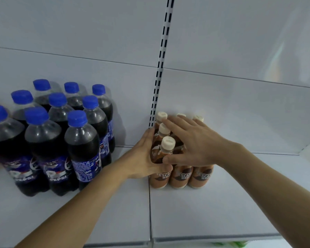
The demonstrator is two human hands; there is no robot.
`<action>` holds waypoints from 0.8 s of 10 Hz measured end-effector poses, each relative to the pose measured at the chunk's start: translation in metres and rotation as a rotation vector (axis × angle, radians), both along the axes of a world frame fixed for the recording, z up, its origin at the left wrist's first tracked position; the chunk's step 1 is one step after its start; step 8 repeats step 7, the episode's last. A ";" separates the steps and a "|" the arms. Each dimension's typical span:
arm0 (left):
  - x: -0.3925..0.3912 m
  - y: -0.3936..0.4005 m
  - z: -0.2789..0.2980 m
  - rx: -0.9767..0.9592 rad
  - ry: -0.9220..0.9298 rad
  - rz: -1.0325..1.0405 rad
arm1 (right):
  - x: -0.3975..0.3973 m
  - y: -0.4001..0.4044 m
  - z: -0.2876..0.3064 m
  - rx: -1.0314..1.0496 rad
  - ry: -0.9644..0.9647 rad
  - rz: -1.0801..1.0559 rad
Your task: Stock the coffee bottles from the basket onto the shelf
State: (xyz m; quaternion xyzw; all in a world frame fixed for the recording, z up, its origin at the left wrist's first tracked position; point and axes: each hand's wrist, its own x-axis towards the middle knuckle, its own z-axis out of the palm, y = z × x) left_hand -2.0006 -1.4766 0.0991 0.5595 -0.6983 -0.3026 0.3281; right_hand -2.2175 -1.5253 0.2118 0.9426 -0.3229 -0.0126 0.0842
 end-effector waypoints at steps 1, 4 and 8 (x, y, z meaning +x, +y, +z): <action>-0.001 -0.008 -0.002 -0.028 0.057 -0.032 | 0.004 -0.001 -0.002 0.032 -0.006 -0.026; -0.005 -0.010 0.001 -0.020 0.085 -0.064 | 0.004 -0.002 -0.008 0.020 -0.070 -0.002; 0.008 -0.007 0.023 0.073 -0.234 -0.004 | 0.002 0.004 0.013 0.034 -0.014 -0.072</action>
